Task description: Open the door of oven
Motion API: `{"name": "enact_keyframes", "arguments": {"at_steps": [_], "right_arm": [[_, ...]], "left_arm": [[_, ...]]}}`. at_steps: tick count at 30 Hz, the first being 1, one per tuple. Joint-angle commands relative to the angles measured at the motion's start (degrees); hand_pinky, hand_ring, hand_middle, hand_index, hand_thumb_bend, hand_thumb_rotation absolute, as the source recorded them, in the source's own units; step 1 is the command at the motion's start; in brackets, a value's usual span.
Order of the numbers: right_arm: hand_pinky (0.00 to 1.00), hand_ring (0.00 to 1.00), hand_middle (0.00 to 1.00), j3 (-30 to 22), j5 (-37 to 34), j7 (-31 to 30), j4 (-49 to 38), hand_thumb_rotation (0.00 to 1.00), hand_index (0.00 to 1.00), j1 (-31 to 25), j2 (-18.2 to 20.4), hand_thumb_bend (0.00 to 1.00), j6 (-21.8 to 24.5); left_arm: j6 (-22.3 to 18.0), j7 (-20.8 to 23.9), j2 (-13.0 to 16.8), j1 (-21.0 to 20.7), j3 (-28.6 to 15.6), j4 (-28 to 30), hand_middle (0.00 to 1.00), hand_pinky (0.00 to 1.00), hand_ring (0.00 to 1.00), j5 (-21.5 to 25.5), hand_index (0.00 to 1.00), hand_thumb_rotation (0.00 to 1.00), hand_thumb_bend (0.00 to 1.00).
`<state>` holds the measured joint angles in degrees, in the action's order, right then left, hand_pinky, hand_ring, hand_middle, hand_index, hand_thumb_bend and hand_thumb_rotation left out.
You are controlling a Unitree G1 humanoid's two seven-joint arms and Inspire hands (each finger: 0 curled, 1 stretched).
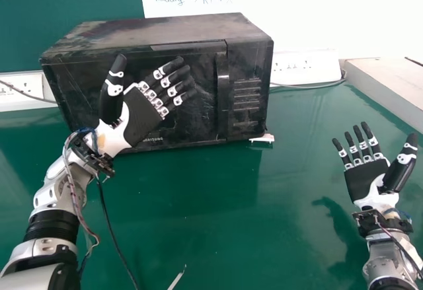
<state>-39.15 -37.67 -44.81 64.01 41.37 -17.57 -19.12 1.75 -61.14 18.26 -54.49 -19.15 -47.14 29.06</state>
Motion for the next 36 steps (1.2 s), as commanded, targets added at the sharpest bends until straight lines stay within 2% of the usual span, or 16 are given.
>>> {"name": "enact_keyframes", "arguments": {"at_steps": [1, 7, 12, 21, 28, 34, 36], "right_arm": [[0.81, 1.0, 1.0, -0.3, -0.3, 0.3, 0.9, 0.91, 0.9, -0.5, 1.0, 1.0, -0.1], [0.84, 1.0, 1.0, -0.3, -0.4, -0.2, 0.7, 0.91, 0.9, -0.6, 1.1, 1.0, -0.5], [0.83, 0.99, 0.98, -0.3, -0.5, -0.2, 0.4, 0.91, 0.89, -0.6, 1.3, 1.0, -0.4], [0.83, 0.98, 0.96, -0.3, -0.5, 0.1, 0.0, 0.88, 0.88, -0.6, 1.6, 1.0, -0.6], [0.78, 0.96, 0.95, -0.1, -0.1, 0.2, 0.4, 0.89, 0.88, -0.6, 1.4, 1.0, -0.9], [0.78, 0.96, 0.95, -0.2, -0.3, 0.3, 0.5, 0.88, 0.88, -0.5, 1.4, 1.0, -0.5], [0.79, 0.97, 0.95, -0.3, -0.4, 0.2, 0.5, 0.88, 0.88, -0.4, 1.4, 1.0, -0.3]], "left_arm": [[-0.2, 1.2, -0.4, -0.9, 1.6, -0.9, 1.0, 0.82, 1.0, -1.7, 0.85, 0.84, 0.92], [-0.4, 6.3, -1.9, -1.3, 3.8, -0.3, 0.99, 0.79, 0.98, -4.8, 0.86, 0.91, 0.89], [-0.6, 13.6, -3.3, -0.7, 5.6, 2.6, 0.97, 0.77, 0.96, -7.4, 0.84, 0.92, 0.86], [0.3, 23.3, -5.4, -0.4, 7.1, 4.7, 0.98, 0.83, 0.97, -10.1, 0.9, 0.91, 0.85], [0.9, 33.0, -7.5, -0.7, 7.2, 5.5, 0.96, 0.76, 0.94, -11.9, 0.89, 0.87, 0.86], [2.0, 36.4, -8.7, -1.4, 7.1, 4.6, 0.95, 0.77, 0.93, -12.2, 0.9, 0.89, 0.83], [3.0, 37.9, -9.5, -1.8, 6.3, 4.0, 0.94, 0.74, 0.92, -11.4, 0.92, 0.87, 0.84]]}}
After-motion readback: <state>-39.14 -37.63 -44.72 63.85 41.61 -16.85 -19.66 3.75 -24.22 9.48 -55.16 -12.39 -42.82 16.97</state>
